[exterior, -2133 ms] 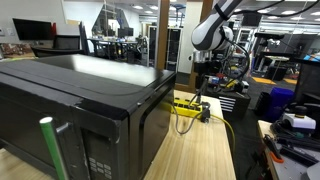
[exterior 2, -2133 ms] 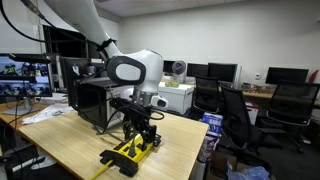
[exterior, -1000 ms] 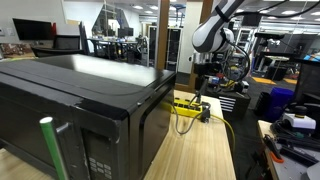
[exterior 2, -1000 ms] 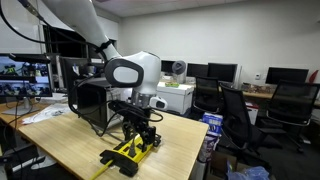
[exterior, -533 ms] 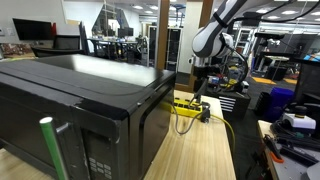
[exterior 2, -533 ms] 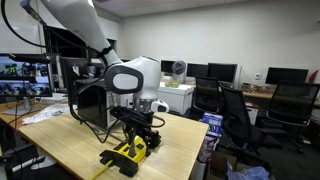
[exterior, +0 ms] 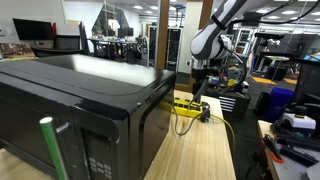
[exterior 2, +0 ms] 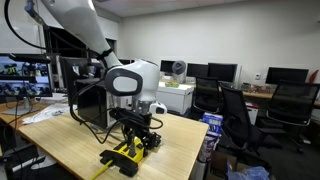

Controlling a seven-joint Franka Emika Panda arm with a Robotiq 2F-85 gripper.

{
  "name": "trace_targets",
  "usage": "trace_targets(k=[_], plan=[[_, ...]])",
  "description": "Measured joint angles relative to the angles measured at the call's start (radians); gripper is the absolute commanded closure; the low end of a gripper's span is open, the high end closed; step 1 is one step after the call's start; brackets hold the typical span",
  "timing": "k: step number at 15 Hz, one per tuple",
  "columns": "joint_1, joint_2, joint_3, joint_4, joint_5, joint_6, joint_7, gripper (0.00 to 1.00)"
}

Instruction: Pull the cord off the adapter

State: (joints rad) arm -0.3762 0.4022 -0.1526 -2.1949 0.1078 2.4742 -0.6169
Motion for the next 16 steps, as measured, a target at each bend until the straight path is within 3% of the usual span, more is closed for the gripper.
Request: trace_targets(k=[9, 15, 16], plan=[[0.003, 0.000, 0.011, 0.006, 0.000, -0.017, 0.034, 0.97], [0.017, 0.001, 0.010, 0.027, -0.030, -0.046, 0.092, 1.00], [0.019, 0.001, 0.010, 0.027, -0.036, -0.046, 0.099, 0.74]])
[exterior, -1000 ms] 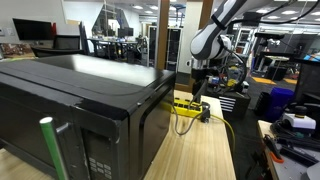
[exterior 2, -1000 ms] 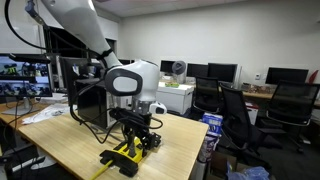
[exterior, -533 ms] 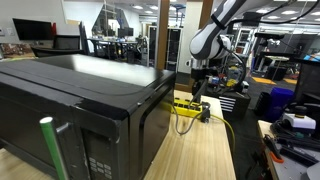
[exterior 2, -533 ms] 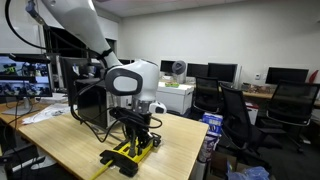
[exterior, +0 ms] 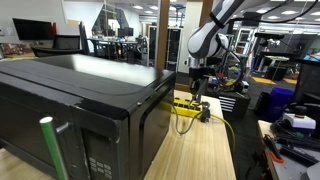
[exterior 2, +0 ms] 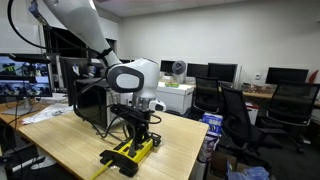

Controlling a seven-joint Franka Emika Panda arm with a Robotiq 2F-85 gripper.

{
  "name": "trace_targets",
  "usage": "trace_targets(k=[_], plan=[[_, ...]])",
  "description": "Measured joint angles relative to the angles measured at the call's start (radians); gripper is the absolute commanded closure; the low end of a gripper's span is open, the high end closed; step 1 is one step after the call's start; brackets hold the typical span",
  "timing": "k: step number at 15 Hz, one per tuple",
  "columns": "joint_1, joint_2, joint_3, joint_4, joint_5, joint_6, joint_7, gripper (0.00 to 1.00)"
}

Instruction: Pull the cord off the adapter

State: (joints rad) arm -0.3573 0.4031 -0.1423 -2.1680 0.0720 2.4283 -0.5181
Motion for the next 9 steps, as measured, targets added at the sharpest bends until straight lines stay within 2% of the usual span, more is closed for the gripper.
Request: trace_targets(k=[1, 2, 9], plan=[[0.002, 0.000, 0.000, 0.000, -0.006, 0.000, 0.002, 0.73], [0.002, 0.000, 0.000, 0.000, -0.008, 0.000, 0.002, 0.68], [0.002, 0.000, -0.001, 0.000, -0.024, -0.032, 0.002, 0.22]])
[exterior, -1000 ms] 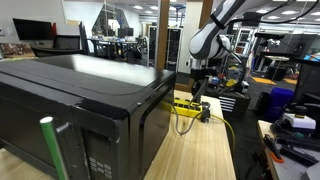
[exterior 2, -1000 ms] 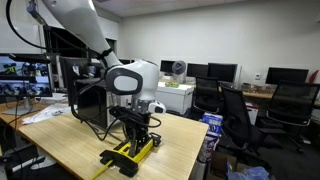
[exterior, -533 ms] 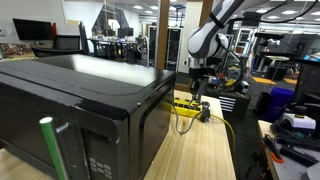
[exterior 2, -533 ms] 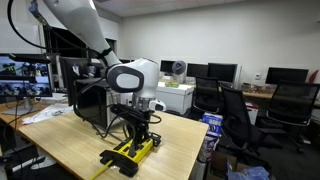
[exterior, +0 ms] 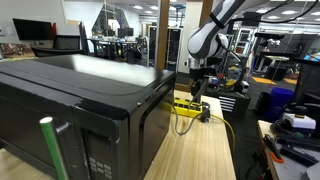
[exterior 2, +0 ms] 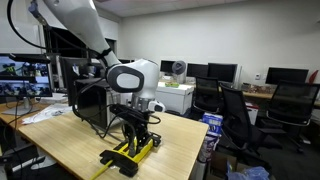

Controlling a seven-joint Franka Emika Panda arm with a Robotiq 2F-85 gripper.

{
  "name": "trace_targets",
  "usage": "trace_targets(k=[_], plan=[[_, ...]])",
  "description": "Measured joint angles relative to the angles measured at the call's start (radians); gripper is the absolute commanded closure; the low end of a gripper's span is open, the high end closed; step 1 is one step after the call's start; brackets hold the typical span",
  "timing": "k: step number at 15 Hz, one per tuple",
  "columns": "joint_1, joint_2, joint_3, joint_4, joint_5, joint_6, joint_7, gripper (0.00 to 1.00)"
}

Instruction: Pull the cord off the adapter

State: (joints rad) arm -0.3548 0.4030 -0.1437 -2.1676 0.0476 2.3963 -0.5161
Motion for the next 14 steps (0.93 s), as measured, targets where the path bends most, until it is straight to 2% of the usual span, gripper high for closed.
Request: trace_targets(k=[3, 4, 5, 6, 7, 14], plan=[[0.005, 0.000, -0.008, 0.008, -0.039, -0.042, 0.010, 0.03], [0.006, -0.001, -0.009, 0.012, -0.047, -0.055, 0.011, 0.09], [0.006, -0.001, -0.009, 0.014, -0.048, -0.059, 0.011, 0.19], [0.006, -0.001, -0.009, 0.016, -0.048, -0.063, 0.011, 0.36], [0.006, -0.001, -0.009, 0.017, -0.048, -0.064, 0.011, 0.39], [0.006, -0.001, -0.009, 0.017, -0.048, -0.065, 0.012, 0.87]])
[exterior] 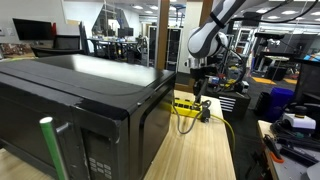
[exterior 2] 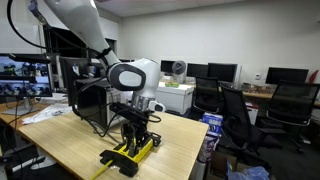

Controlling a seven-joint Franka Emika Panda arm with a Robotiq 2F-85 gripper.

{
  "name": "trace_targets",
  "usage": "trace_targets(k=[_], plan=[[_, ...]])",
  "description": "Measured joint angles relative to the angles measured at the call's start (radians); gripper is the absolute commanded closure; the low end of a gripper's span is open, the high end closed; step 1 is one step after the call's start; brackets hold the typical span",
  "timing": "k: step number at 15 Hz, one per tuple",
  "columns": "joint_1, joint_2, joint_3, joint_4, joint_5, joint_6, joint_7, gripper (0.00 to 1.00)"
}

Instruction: Pull the cord off the adapter

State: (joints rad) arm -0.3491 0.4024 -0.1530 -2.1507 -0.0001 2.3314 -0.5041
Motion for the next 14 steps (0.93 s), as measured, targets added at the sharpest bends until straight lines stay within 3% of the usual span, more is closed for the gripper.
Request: trace_targets(k=[2, 14], plan=[[0.000, 0.000, -0.003, 0.001, -0.001, 0.000, 0.000, 0.96], [-0.002, -0.006, -0.001, 0.006, 0.003, -0.017, -0.003, 0.93]])
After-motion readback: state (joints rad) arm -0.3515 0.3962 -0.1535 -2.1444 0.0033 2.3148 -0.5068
